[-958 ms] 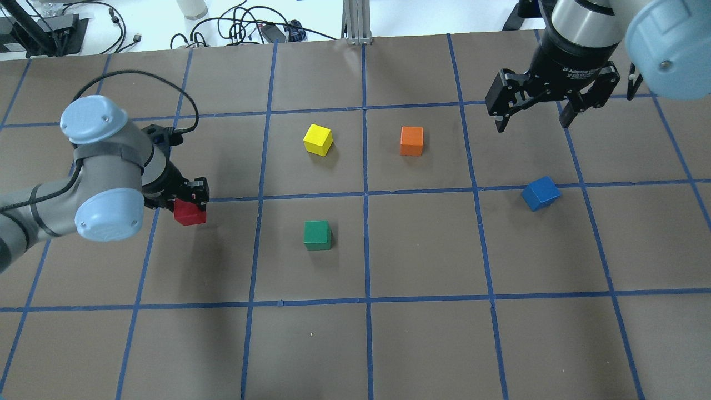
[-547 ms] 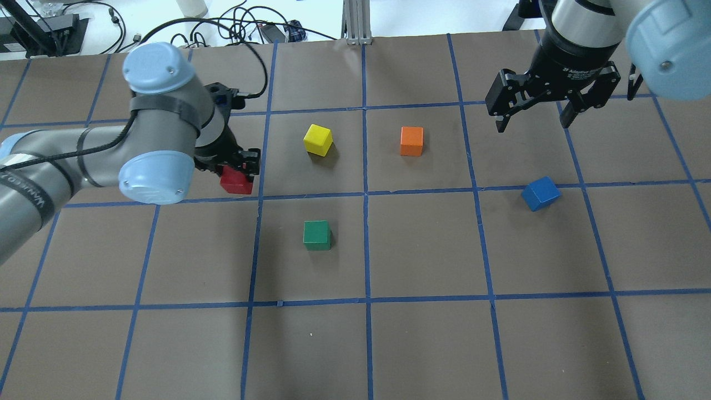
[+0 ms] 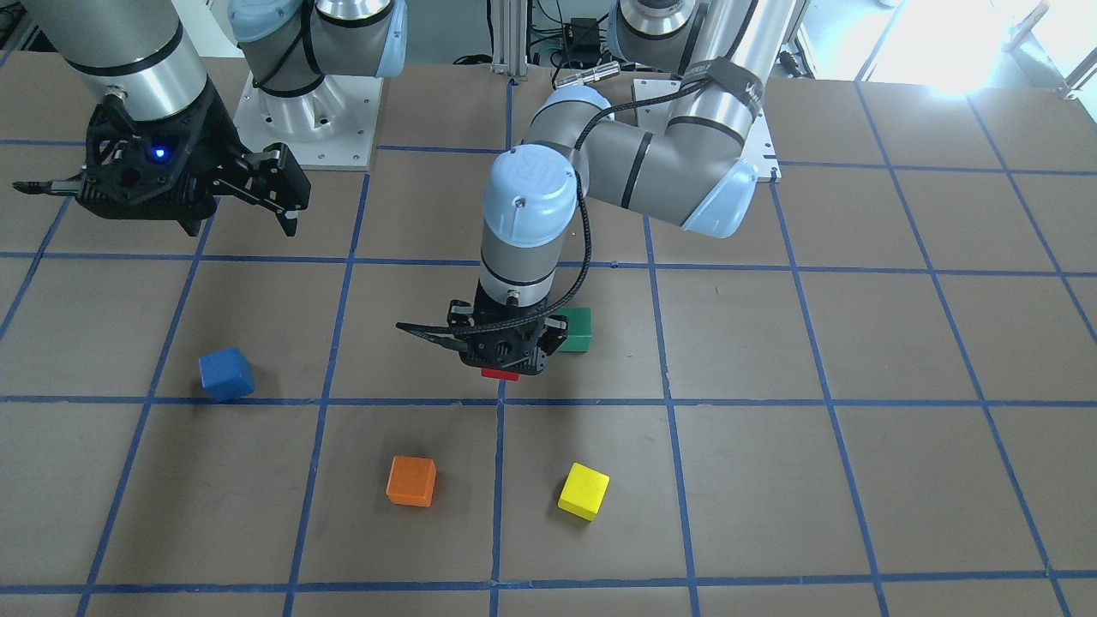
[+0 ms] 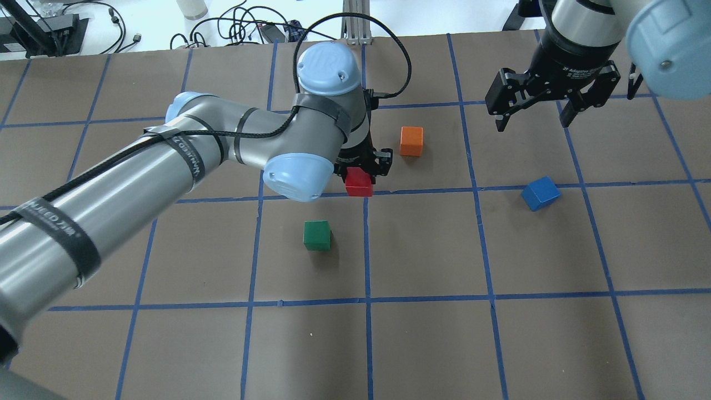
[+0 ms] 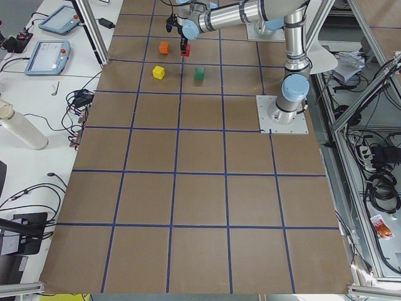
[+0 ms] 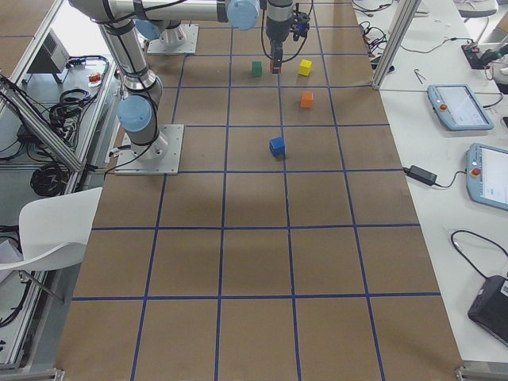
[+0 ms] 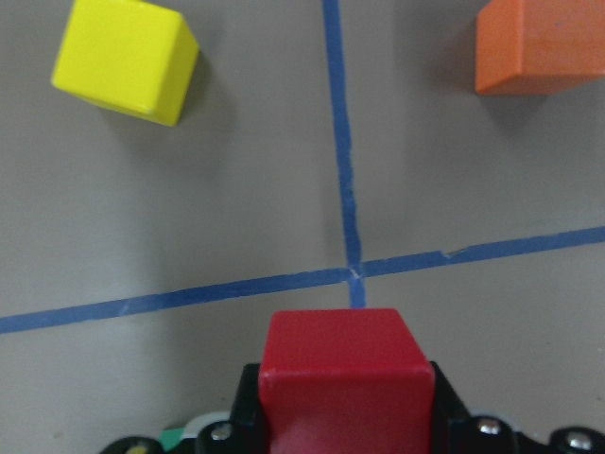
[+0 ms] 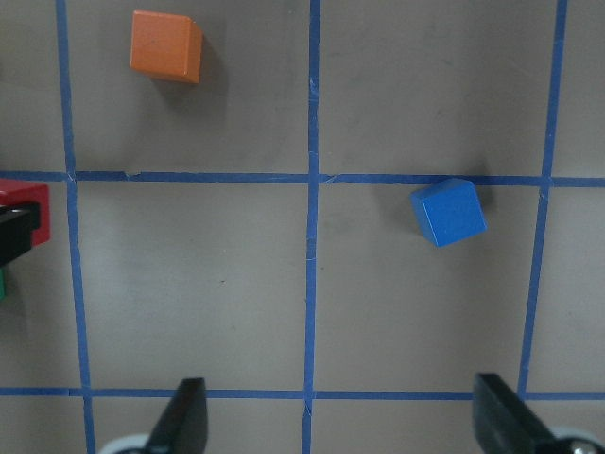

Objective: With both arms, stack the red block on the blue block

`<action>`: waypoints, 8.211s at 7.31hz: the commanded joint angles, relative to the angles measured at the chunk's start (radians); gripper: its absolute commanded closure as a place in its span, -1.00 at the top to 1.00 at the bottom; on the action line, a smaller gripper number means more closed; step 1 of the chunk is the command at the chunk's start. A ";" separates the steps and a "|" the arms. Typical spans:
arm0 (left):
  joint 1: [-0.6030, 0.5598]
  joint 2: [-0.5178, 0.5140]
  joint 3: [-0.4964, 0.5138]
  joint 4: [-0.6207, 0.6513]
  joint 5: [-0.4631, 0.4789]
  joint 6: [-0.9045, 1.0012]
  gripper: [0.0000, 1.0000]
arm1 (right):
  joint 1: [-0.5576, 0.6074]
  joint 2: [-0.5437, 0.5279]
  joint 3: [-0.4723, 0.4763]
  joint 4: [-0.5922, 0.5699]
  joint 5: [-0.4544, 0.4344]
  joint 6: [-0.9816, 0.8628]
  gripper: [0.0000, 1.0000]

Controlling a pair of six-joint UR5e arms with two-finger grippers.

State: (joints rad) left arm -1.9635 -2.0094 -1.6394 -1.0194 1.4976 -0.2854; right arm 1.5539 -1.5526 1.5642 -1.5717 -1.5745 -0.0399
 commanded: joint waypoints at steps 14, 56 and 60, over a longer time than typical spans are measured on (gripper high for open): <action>0.360 0.220 0.096 -0.332 0.069 0.228 1.00 | 0.262 0.153 0.151 -0.266 0.083 0.271 1.00; 0.457 0.333 0.079 -0.459 0.072 0.261 1.00 | -0.247 0.139 0.240 -0.386 -0.065 -0.503 1.00; 0.445 0.357 0.084 -0.459 0.065 0.261 1.00 | -0.027 -0.018 0.159 -0.239 -0.052 -0.167 1.00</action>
State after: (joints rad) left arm -1.5109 -1.6641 -1.5570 -1.4788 1.5622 -0.0256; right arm 1.4201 -1.5304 1.7628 -1.8571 -1.6260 -0.3270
